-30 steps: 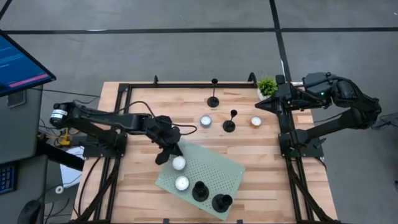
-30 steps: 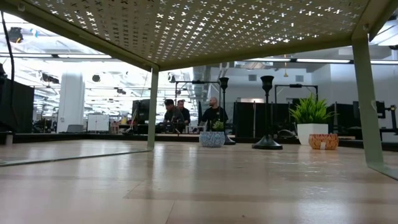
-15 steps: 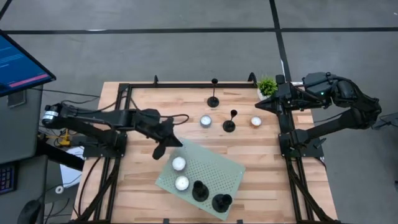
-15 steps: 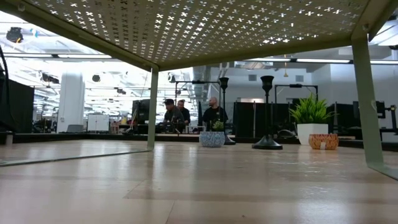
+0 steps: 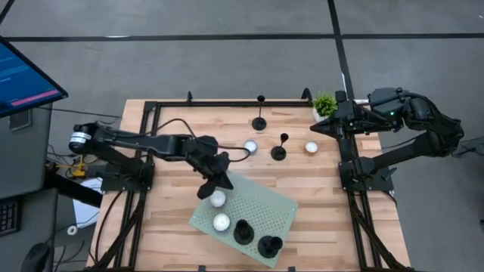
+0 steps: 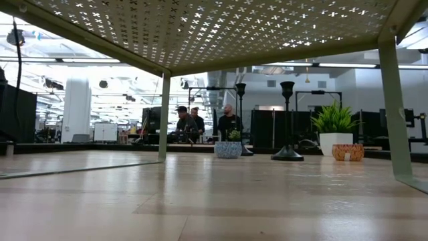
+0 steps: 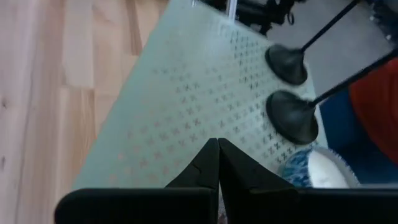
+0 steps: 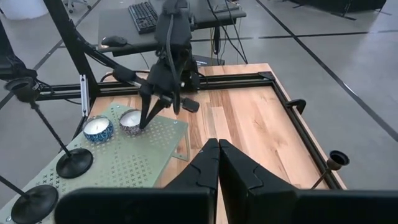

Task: Pick & Place candle stick holders
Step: Put the red patterned scented candle on the shelf

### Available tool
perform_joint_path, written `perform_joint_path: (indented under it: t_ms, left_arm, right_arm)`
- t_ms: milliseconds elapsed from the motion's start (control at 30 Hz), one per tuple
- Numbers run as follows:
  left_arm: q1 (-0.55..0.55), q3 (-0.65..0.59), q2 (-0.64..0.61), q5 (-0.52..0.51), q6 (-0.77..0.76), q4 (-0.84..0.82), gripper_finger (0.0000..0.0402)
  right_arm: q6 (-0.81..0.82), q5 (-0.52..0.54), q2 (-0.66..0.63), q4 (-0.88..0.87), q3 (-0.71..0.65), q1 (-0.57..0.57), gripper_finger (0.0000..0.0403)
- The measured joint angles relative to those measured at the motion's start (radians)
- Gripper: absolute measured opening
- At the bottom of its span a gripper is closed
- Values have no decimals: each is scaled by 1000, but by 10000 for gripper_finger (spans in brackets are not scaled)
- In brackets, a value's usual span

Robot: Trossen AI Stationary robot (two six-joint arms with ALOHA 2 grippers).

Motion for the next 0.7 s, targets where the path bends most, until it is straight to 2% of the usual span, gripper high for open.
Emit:
perform_joint_path:
  t_ms: [267,467,700]
  left_arm:
    - [-3,12,27,6,0,-51,2]
    - [-3,12,27,56,-10,-66,2]
    - [-3,12,8,57,-10,-154,2]
  right_arm:
    - [-4,0,0,-6,0,0,1]
    - [-5,0,0,-24,0,0,0]
    - [-4,0,0,-30,0,0,0]
